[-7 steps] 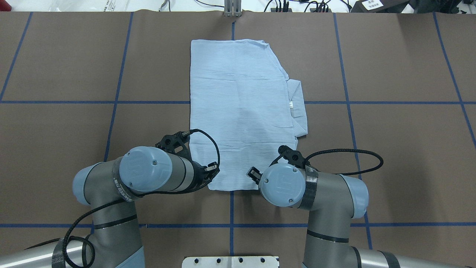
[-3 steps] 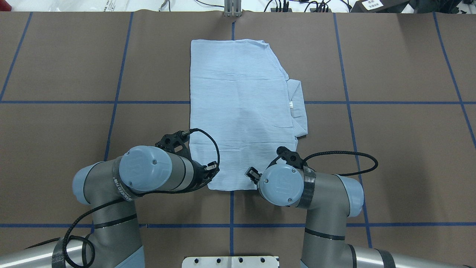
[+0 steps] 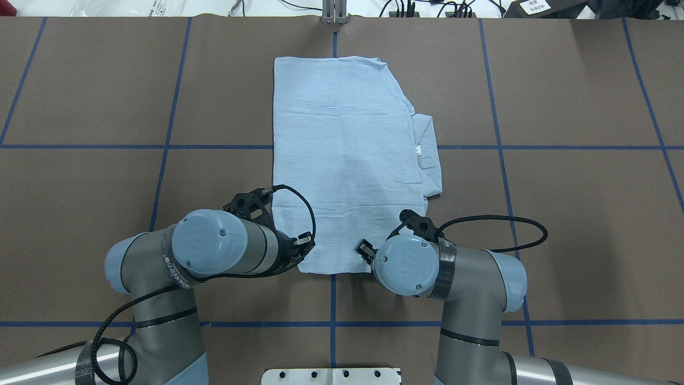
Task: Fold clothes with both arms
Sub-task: 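Hold both grippers at the shirt's near edge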
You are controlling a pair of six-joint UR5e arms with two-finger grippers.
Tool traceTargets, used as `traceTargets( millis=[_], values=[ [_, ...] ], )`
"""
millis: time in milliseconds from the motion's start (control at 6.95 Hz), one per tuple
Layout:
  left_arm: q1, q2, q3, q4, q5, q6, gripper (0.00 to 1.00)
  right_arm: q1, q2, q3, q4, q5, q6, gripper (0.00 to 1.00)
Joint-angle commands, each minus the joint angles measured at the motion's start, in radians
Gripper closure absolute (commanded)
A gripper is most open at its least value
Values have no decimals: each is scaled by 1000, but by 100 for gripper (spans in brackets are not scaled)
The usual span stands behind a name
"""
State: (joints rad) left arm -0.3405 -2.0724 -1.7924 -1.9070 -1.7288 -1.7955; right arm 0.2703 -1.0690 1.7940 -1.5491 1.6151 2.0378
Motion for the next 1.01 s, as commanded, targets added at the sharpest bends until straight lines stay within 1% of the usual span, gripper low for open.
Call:
traceTargets(
  millis=[0, 864],
  values=[
    [0, 0, 2, -1, -2, -1, 100, -5, -9, 22, -39, -1, 1, 0],
    [0, 0, 2, -3, 0, 2, 100, -28, -20, 11, -39, -4, 1, 1]
  ],
)
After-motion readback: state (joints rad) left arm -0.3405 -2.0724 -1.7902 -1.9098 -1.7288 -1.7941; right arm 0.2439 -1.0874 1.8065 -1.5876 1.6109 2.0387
